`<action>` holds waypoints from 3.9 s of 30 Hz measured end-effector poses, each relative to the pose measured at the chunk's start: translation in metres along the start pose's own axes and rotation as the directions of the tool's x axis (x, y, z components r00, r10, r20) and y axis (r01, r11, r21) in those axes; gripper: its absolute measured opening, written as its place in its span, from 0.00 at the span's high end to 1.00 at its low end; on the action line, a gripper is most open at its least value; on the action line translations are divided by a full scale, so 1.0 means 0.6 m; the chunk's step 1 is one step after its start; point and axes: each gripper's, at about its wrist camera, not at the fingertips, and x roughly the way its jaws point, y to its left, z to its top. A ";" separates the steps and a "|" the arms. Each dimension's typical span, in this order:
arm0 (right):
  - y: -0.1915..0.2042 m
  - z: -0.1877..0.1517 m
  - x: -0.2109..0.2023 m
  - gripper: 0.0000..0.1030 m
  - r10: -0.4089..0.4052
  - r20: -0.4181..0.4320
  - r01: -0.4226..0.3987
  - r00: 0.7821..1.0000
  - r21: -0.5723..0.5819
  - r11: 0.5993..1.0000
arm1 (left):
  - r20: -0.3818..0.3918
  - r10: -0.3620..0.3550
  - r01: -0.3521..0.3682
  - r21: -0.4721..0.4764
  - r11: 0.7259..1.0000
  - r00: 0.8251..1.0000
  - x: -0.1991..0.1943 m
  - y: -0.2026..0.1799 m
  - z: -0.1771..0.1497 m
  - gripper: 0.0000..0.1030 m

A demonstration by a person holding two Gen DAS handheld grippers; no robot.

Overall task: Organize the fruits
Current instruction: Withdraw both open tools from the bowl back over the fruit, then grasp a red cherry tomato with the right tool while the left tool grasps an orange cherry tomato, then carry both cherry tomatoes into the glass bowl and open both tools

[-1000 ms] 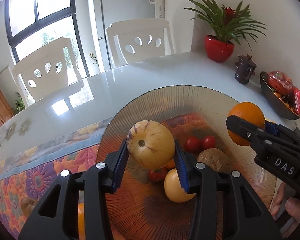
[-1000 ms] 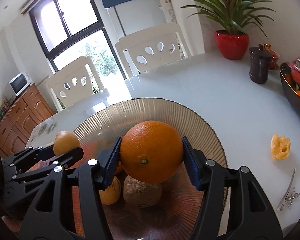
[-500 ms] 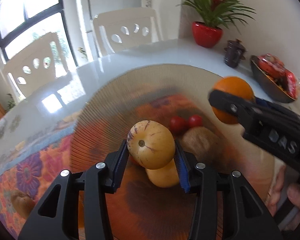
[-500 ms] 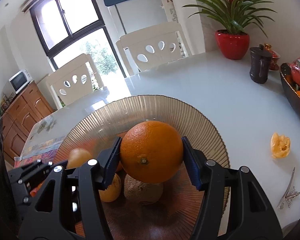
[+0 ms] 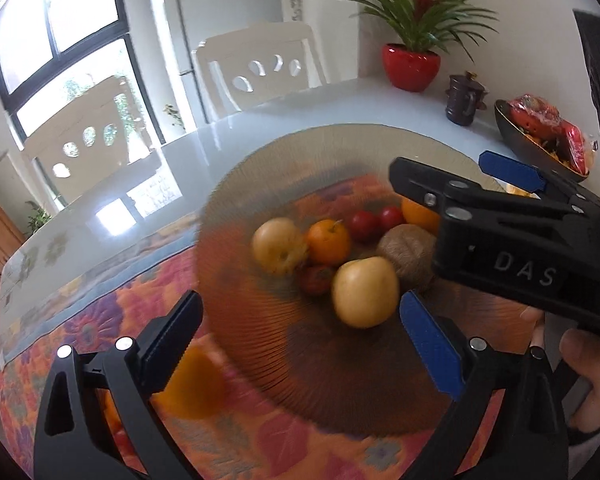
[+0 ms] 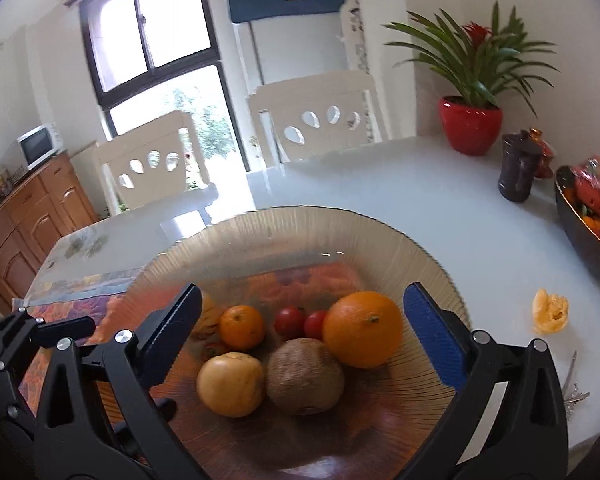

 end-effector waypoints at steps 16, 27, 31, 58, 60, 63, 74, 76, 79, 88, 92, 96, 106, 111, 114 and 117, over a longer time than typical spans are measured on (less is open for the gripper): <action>0.187 -0.019 -0.051 0.03 0.230 -0.044 -0.234 0.972 -0.148 0.961 | 0.017 0.133 -0.128 -0.173 0.976 0.991 -0.098 0.233 -0.095 0.05; 0.325 -0.117 -0.017 0.05 0.423 -0.284 -0.496 0.860 -0.275 0.824 | -0.075 0.177 -0.190 -0.230 0.954 0.981 -0.080 0.356 -0.202 0.05; 0.352 -0.142 0.008 0.27 0.430 -0.359 -0.533 0.828 -0.270 0.801 | -0.076 0.119 -0.135 -0.274 0.952 0.990 -0.070 0.368 -0.234 0.05; 0.404 -0.209 0.074 0.72 0.321 -0.372 -0.439 0.871 -0.299 0.847 | -0.069 0.086 -0.095 -0.143 0.985 0.994 -0.035 0.327 -0.288 0.27; 0.401 -0.210 0.072 0.72 0.370 -0.384 -0.485 0.846 -0.269 0.832 | -0.025 0.052 -0.054 -0.083 0.995 0.998 -0.045 0.305 -0.287 0.67; 0.392 -0.203 0.072 0.72 0.414 -0.389 -0.519 0.823 -0.220 0.826 | -0.007 0.049 -0.048 0.013 0.999 0.999 -0.048 0.273 -0.288 0.80; 0.363 -0.184 0.070 0.72 0.496 -0.344 -0.558 0.797 -0.109 0.823 | 0.037 0.024 -0.023 -0.034 0.999 0.999 -0.061 0.291 -0.286 0.80; 0.364 -0.184 0.071 0.72 0.495 -0.344 -0.557 0.798 -0.107 0.824 | 0.037 0.027 -0.024 -0.062 0.998 0.999 -0.059 0.299 -0.285 0.80; 0.364 -0.185 0.071 0.72 0.492 -0.347 -0.556 0.798 -0.111 0.824 | 0.031 0.029 -0.026 -0.095 0.995 0.999 -0.056 0.309 -0.285 0.80; 0.364 -0.186 0.072 0.72 0.491 -0.345 -0.553 0.800 -0.107 0.826 | 0.033 0.039 -0.035 -0.103 0.994 0.999 -0.055 0.311 -0.284 0.80; 0.362 -0.187 0.068 0.72 0.493 -0.336 -0.555 0.802 -0.116 0.824 | 0.039 0.042 -0.037 -0.111 0.993 0.998 -0.058 0.313 -0.285 0.80; 0.363 -0.186 0.061 0.72 0.497 -0.321 -0.557 0.806 -0.131 0.820 | 0.042 0.050 -0.044 -0.123 0.991 0.998 -0.059 0.316 -0.286 0.80; 0.351 -0.183 0.073 0.72 0.504 -0.341 -0.559 0.794 -0.081 0.825 | 0.018 0.075 -0.071 -0.183 0.981 0.997 -0.052 0.336 -0.287 0.80; 0.352 -0.163 0.046 0.72 0.488 -0.288 -0.539 0.824 -0.132 0.832 | 0.005 0.150 -0.146 -0.176 0.973 0.989 -0.052 0.334 -0.281 0.80; 0.357 -0.147 0.033 0.72 0.490 -0.297 -0.548 0.820 -0.159 0.821 | -0.001 0.188 -0.185 -0.170 0.968 0.982 -0.061 0.332 -0.266 0.80; 0.348 -0.132 0.028 0.72 0.488 -0.308 -0.547 0.817 -0.142 0.825 | -0.019 0.170 -0.170 -0.242 0.955 0.985 -0.077 0.344 -0.241 0.80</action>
